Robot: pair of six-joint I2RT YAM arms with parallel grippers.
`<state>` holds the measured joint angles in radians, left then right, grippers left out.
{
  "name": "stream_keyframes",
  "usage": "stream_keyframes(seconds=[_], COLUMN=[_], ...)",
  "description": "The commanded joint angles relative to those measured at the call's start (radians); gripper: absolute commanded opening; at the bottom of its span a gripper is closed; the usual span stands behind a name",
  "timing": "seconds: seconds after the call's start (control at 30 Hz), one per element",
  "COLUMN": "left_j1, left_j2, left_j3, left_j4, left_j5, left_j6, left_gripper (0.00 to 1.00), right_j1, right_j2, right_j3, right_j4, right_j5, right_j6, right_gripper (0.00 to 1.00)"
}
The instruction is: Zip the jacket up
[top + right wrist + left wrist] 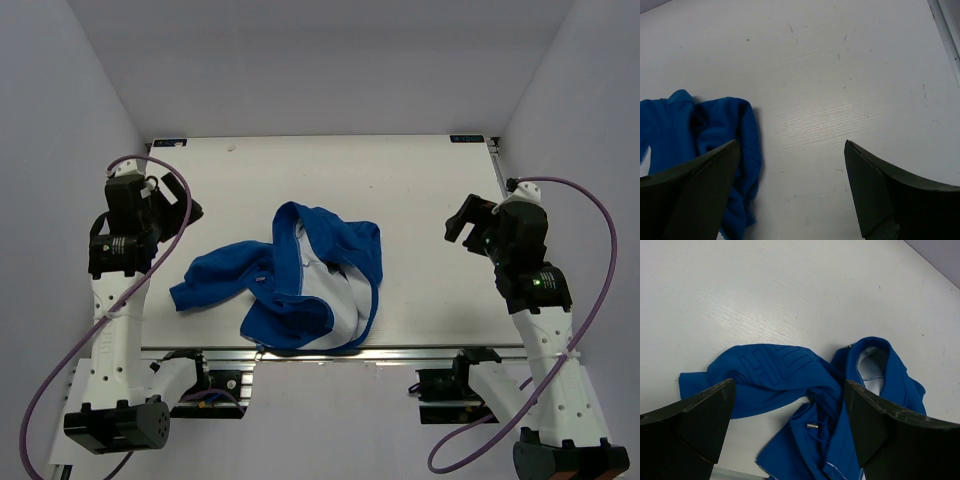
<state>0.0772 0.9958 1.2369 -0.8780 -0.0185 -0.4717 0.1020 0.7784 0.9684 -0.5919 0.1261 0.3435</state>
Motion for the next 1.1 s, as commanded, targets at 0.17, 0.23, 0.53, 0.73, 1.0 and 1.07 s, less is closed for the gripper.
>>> stream_keyframes(seconds=[0.17,0.23,0.53,0.73,1.0,1.07], left_j1=[0.001,0.003,-0.002,-0.356,-0.445,-0.447], left_j2=[0.001,0.004,0.044,0.153,0.248,0.247], left_j3=[0.013,-0.010,-0.328,-0.416,-0.399,-0.418], left_j4=[-0.029,-0.029,0.074,0.183,0.253,0.277], left_j5=[0.015,0.077,0.351,0.152,0.196,0.207], left_j6=[-0.010,-0.013,-0.036,-0.192,-0.219,-0.219], left_gripper=[0.98,0.98,0.98,0.98,0.98,0.98], right_j1=[-0.002,-0.002,-0.002,0.118,0.547,0.608], right_j2=[-0.068,-0.077,0.005,0.096,0.243,0.286], right_j3=[-0.034,-0.046,-0.050,-0.123,-0.115,-0.123], right_j4=[0.055,0.067,0.092,0.216,0.313,0.352], right_j5=[-0.034,-0.019,-0.268,-0.340,-0.171,-0.160], right_j6=[-0.021,-0.023,-0.063,-0.054,-0.093,-0.112], right_gripper=[0.89,0.89,0.90,0.89,0.89,0.89])
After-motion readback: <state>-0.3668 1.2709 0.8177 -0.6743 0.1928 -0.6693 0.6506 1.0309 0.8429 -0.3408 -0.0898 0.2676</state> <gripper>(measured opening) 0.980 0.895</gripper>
